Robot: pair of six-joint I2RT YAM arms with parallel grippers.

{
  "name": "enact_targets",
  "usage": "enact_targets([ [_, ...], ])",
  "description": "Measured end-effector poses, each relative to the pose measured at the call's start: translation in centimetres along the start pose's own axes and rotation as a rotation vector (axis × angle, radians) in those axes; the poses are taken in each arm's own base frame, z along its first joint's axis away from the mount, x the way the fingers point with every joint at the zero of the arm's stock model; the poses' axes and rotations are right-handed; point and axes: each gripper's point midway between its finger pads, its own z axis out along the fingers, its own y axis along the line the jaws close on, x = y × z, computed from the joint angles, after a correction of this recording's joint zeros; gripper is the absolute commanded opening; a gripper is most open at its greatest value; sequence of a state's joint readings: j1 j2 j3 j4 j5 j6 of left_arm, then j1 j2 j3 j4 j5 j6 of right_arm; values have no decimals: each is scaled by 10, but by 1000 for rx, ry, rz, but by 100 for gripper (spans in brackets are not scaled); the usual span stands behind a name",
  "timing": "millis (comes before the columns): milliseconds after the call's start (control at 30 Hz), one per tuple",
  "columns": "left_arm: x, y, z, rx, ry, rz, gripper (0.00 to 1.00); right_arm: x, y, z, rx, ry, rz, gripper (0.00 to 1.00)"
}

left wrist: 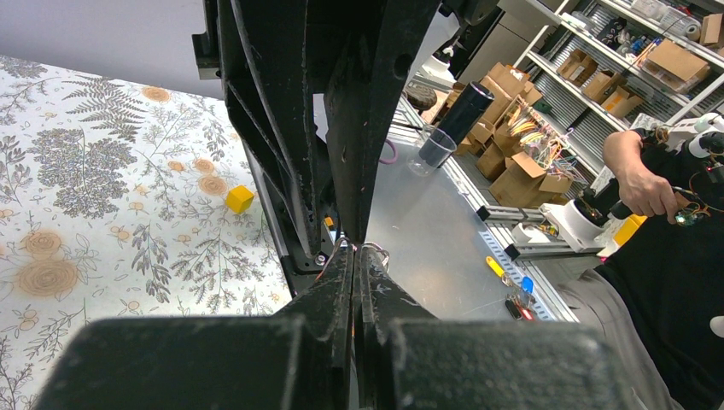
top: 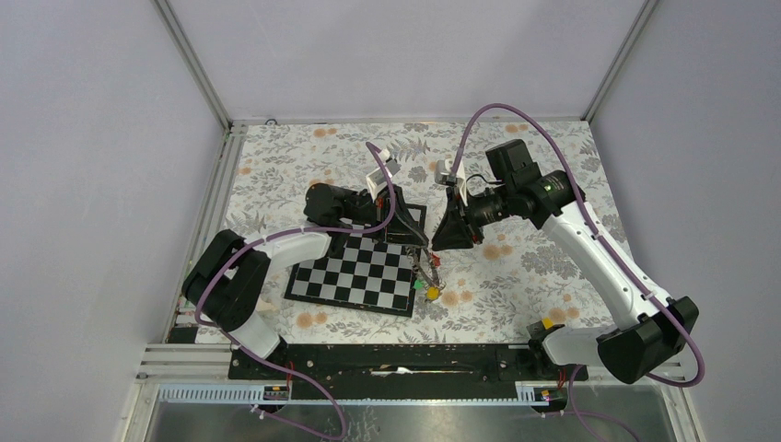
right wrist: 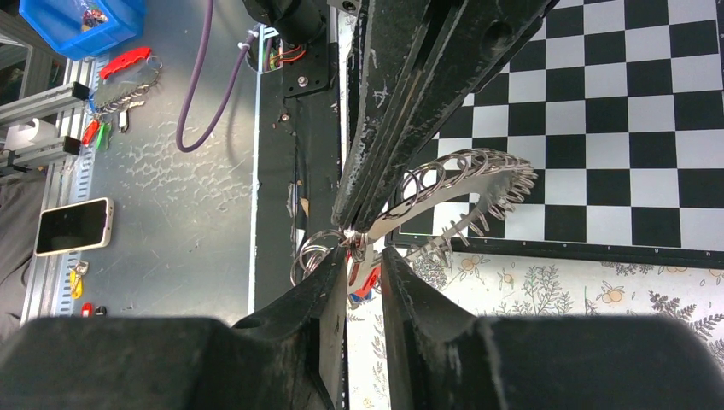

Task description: Put the keys on the keyring

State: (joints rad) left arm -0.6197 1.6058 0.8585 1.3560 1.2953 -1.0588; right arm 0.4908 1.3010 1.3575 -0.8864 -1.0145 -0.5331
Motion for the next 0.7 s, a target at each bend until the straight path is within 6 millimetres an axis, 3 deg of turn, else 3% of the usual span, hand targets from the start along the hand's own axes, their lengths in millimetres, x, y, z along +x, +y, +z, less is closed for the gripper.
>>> enact_targets([
  [433, 0, 1, 0, -1, -1, -2, 0, 3, -2, 4, -6, 5, 20, 27],
  [700, 3, 6, 0, -7, -2, -18, 0, 5, -1, 6, -11, 10, 25, 20],
])
